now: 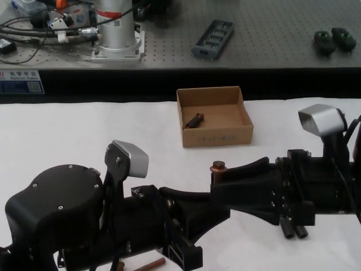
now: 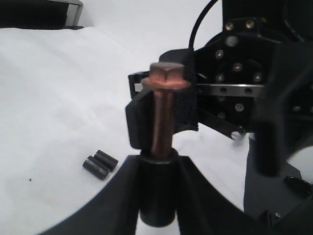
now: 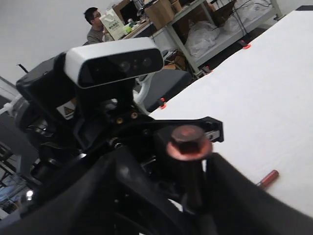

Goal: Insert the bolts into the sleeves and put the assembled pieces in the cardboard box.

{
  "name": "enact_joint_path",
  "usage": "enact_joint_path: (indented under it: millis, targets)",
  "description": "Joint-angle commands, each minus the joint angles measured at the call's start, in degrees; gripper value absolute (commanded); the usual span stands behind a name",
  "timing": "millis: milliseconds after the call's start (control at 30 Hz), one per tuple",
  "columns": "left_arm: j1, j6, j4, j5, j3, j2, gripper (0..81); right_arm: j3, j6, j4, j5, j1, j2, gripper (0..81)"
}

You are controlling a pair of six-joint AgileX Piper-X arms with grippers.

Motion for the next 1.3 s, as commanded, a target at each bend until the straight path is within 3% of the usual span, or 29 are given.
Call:
enact_joint_path:
  millis: [0, 133, 233, 500, 833, 1033, 1167, 1267]
  targets:
    - [0.3, -0.8, -2.9, -2.6, -1.4, -0.2, 11.4, 0.1, 1.5, 0.5, -2.8, -0.1, -0.4, 45.3]
    - [0.3, -0.8, -2.9, -2.6, -1.4, -0.2, 11.4, 0.1, 4.5, -5.1, -3.1, -2.9, -2.8, 36.6]
    - [0.3, -0.6, -2.9, -1.9, -1.4, -0.2, 11.4, 0.1, 8.0, -8.7, -3.1, -5.2, -5.8, 36.7]
    - [0.3, 2.4, -3.4, -1.1, -1.4, -0.2, 11.4, 0.1, 8.3, -6.1, -3.1, -10.6, -11.8, 36.7]
    - [0.8, 3.1, -1.6, -3.6, -3.1, 1.0, 11.4, 0.1, 9.2, 2.1, -0.6, -11.3, -11.8, 35.4]
    - [1.3, 7.5, 10.1, -1.4, -11.0, 5.7, 11.4, 0.1, 8.8, 7.2, -2.7, -11.3, -11.8, 21.2]
    - [2.6, 8.6, 10.5, -1.8, -15.6, 7.9, 11.4, 1.7, 5.2, 10.2, -3.7, -11.3, -11.9, 1.8]
    - [4.9, 8.6, 10.7, -1.5, -18.4, 9.1, 11.4, 3.9, 4.3, 11.7, -3.3, -11.3, -12.0, 4.3]
